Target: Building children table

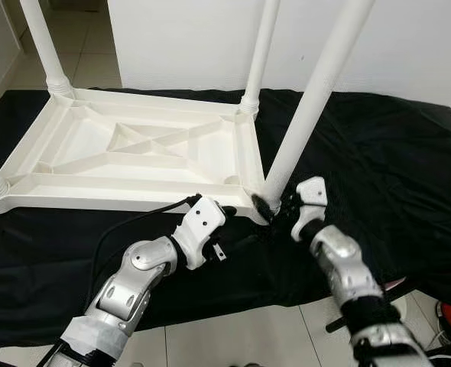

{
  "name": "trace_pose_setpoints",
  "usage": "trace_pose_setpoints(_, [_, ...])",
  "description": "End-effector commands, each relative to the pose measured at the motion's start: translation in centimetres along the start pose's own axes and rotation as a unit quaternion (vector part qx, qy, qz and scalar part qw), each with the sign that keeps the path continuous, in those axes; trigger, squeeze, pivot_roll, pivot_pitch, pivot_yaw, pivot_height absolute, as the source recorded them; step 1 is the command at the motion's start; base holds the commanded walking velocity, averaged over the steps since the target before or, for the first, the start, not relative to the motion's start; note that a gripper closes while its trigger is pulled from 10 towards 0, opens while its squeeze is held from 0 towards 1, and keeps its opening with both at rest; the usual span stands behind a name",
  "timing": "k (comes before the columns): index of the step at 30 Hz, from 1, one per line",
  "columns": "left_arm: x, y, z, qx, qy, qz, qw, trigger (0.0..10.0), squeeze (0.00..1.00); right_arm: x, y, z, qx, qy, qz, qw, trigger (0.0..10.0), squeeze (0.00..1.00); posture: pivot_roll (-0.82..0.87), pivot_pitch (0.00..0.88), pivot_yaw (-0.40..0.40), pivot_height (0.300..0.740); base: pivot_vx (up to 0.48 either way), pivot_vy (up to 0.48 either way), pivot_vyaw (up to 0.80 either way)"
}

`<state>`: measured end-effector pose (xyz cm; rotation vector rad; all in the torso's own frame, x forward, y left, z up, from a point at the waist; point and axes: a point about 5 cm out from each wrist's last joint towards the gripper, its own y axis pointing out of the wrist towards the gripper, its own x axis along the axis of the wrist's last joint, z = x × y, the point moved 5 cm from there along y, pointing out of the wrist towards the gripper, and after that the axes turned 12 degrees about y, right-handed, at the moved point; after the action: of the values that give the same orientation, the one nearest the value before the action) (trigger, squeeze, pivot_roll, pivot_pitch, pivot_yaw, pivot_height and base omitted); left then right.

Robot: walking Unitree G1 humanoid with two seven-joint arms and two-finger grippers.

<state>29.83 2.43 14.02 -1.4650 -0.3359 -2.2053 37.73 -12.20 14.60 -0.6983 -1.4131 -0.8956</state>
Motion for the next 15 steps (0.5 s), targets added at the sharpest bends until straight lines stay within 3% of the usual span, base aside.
trace_pose_setpoints(1, [0.2, 0.2, -0.2, -0.008, 0.003, -0.001, 1.000, 10.0, 0.00, -1.0, -0.4, -0.1, 0.000, 0.009, 0.014, 1.000, 10.0, 0.00, 0.07, 0.025, -0.082, 0.740, 0.000, 0.000, 0.00])
trace_pose_setpoints(6, [0.2, 0.2, -0.2, -0.008, 0.003, -0.002, 1.000, 10.0, 0.00, -0.9, 0.1, -0.3, 0.011, 0.006, 0.021, 1.000, 10.0, 0.00, 0.08, 0.024, -0.078, 0.740, 0.000, 0.000, 0.00])
trace_pose_setpoints(7, [0.3, 0.2, -0.1, -0.007, 0.004, -0.002, 1.000, 10.0, 0.00, -0.9, 0.6, -0.2, 0.021, 0.003, 0.028, 0.999, 4.0, 0.00, 0.08, 0.026, -0.076, 0.740, 0.000, 0.000, 0.00])
trace_pose_setpoints(9, [0.3, 0.3, -0.1, -0.006, 0.004, -0.002, 1.000, 10.0, 0.00, -1.3, 1.0, 0.1, 0.040, 0.004, 0.045, 0.998, 4.0, 0.00, 0.08, 0.026, -0.076, 0.740, 0.000, 0.000, 0.00])
trace_pose_setpoints(10, [0.3, 0.3, 0.0, -0.006, 0.004, -0.002, 1.000, 10.0, 0.00, -1.6, 1.3, 0.5, 0.057, 0.007, 0.058, 0.997, 0.0, 0.00, 0.09, 0.033, -0.079, 0.740, 0.000, 0.000, 0.00])
trace_pose_setpoints(15, [0.4, 0.3, 0.0, -0.004, 0.004, -0.001, 1.000, 10.0, 0.00, -2.1, 1.6, 1.1, 0.082, 0.019, 0.075, 0.994, 0.0, 0.00, 0.09, 0.038, -0.083, 0.740, 0.000, 0.000, 0.00])
